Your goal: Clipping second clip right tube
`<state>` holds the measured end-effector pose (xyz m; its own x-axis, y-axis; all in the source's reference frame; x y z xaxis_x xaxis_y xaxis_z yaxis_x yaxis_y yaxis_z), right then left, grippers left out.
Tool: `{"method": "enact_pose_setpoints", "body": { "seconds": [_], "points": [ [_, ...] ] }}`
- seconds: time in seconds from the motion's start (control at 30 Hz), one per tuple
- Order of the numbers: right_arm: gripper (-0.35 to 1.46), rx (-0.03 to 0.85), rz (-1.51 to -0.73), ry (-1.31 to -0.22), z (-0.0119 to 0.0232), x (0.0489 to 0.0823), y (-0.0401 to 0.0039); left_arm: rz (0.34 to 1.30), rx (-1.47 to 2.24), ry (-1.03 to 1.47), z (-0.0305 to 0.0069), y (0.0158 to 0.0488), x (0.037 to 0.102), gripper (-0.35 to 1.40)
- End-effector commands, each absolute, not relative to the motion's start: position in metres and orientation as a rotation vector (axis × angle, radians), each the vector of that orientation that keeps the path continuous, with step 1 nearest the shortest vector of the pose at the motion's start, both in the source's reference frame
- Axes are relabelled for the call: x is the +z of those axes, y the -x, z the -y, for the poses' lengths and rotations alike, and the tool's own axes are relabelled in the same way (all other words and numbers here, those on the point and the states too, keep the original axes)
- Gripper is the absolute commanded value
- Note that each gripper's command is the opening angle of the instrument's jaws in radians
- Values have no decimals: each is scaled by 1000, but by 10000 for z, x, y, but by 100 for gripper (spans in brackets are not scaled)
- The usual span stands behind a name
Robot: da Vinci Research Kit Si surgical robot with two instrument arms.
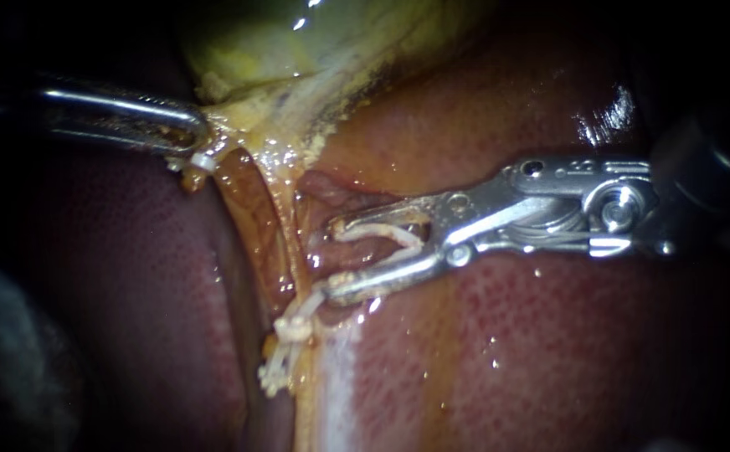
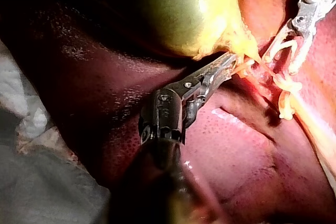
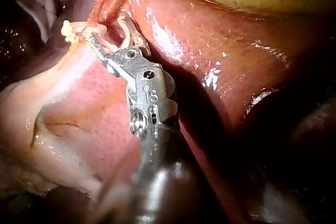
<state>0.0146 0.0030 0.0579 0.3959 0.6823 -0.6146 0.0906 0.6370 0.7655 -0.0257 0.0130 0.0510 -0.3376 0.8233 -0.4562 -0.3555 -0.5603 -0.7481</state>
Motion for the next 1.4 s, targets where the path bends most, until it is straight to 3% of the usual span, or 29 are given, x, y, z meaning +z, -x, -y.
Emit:
{"method": "enact_pose_setpoints", "body": {
  "seconds": [0.03,0.37,0.83,1.4],
  "points": [
    [42,437,-1123,-830,-29,580,-149,693,1968,1098,-130,257,510,-35],
    [43,478,-1128,-878,-7,594,-175,693,1968,1098,-130,257,510,-35],
    [43,587,-1234,-1022,11,587,-205,693,1968,1098,-130,258,510,-35],
    [39,535,-1268,-1120,19,539,-212,692,1968,1098,-129,258,510,-35]
  ]
}}
